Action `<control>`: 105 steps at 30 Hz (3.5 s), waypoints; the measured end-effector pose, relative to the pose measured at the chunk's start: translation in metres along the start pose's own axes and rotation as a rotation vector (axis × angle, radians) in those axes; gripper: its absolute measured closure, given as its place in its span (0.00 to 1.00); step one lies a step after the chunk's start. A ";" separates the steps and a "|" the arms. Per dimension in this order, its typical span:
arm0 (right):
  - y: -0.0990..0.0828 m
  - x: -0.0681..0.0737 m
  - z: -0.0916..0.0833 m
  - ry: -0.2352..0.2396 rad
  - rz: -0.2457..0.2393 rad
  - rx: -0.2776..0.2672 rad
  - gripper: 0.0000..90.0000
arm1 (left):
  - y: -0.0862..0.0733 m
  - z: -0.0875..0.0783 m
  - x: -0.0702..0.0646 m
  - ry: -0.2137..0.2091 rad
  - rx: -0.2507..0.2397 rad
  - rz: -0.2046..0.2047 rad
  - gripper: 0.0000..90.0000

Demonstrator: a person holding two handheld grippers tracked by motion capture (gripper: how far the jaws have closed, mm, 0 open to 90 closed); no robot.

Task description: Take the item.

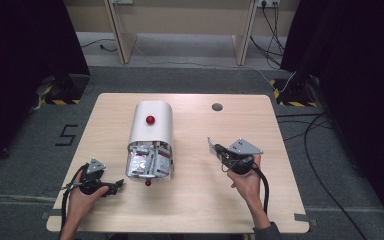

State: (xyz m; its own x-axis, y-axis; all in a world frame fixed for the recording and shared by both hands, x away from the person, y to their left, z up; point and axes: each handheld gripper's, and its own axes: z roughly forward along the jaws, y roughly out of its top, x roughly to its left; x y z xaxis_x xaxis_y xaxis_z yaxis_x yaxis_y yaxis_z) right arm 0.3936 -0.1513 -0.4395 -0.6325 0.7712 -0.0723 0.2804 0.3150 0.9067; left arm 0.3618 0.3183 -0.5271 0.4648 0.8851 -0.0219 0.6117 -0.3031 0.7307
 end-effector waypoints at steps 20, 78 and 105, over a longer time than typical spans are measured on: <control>-0.020 -0.010 0.024 0.016 0.044 0.064 1.00 | -0.002 -0.002 0.001 0.002 0.000 -0.003 0.00; -0.053 -0.053 0.042 -0.178 0.084 0.210 0.75 | -0.001 -0.002 0.001 0.002 0.000 -0.003 0.00; -0.055 -0.057 0.039 -0.194 0.088 0.247 0.60 | -0.002 -0.002 0.001 0.002 0.000 -0.003 0.00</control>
State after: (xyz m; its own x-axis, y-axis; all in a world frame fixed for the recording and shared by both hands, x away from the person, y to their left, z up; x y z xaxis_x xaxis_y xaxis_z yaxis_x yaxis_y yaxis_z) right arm 0.4428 -0.1911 -0.5012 -0.4552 0.8850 -0.0978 0.5095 0.3489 0.7866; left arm 0.3602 0.3200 -0.5271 0.4614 0.8869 -0.0227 0.6133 -0.3004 0.7305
